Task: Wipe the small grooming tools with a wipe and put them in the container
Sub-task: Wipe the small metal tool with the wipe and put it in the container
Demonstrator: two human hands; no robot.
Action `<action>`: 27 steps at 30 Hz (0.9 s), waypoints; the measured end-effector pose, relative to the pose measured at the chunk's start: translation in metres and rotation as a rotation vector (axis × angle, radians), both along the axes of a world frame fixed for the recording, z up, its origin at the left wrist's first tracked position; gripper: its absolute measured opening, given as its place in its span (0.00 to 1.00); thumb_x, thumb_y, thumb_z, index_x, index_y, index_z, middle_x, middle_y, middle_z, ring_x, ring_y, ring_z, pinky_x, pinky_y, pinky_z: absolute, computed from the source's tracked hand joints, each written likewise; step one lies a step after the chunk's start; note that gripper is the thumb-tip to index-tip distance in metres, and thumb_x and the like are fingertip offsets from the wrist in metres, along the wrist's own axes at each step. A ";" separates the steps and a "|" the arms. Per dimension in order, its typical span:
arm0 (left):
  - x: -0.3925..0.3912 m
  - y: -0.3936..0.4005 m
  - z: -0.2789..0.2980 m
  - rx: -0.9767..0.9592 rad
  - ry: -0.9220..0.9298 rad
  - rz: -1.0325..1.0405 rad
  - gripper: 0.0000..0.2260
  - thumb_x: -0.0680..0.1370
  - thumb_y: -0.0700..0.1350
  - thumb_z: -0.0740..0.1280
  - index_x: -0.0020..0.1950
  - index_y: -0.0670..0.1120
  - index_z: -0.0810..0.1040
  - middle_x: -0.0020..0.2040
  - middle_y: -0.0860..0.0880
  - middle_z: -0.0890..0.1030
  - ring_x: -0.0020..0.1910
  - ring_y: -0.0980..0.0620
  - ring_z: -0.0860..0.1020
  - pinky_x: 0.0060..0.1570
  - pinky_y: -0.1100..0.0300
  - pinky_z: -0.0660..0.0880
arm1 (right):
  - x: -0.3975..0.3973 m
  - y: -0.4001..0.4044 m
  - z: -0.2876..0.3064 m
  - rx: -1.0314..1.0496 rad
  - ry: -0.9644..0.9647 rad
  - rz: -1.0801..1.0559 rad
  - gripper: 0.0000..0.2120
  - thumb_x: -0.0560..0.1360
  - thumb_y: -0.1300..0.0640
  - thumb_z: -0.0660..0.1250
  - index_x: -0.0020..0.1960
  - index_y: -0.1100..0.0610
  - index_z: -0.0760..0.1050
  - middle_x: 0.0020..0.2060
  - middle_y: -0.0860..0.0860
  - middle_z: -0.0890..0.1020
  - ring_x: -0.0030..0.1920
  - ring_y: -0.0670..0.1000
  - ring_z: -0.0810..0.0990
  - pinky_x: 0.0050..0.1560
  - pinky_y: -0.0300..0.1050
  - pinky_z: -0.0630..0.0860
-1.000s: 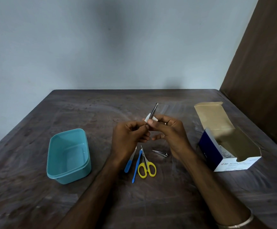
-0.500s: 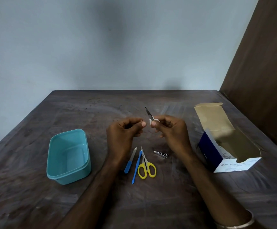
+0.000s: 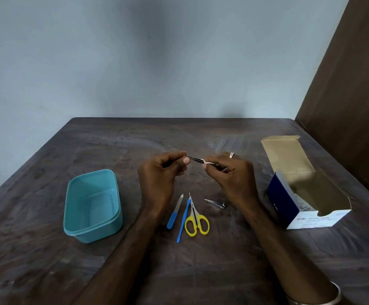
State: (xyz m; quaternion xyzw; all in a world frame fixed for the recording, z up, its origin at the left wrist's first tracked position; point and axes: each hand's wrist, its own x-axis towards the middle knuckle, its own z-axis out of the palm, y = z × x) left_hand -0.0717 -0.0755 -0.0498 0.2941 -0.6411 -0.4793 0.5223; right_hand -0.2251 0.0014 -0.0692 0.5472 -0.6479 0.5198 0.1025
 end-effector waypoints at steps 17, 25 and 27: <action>0.000 -0.003 -0.003 -0.072 -0.132 -0.010 0.08 0.73 0.37 0.73 0.50 0.47 0.84 0.42 0.54 0.84 0.41 0.55 0.84 0.41 0.62 0.82 | -0.005 0.002 0.002 0.034 0.097 0.049 0.12 0.75 0.52 0.66 0.52 0.56 0.84 0.40 0.46 0.83 0.38 0.42 0.78 0.37 0.36 0.77; 0.002 -0.009 -0.004 -0.258 -0.343 -0.032 0.08 0.71 0.37 0.75 0.47 0.48 0.85 0.41 0.55 0.84 0.42 0.60 0.82 0.46 0.70 0.77 | -0.010 0.002 0.002 0.105 0.178 0.062 0.12 0.75 0.52 0.66 0.53 0.55 0.84 0.41 0.49 0.85 0.38 0.47 0.80 0.36 0.50 0.80; 0.002 -0.009 -0.004 -0.301 -0.389 -0.022 0.07 0.71 0.38 0.75 0.47 0.46 0.86 0.43 0.53 0.84 0.43 0.64 0.80 0.47 0.74 0.74 | -0.009 0.002 0.001 0.116 0.205 0.062 0.10 0.75 0.54 0.67 0.52 0.56 0.84 0.41 0.50 0.85 0.38 0.47 0.81 0.36 0.49 0.80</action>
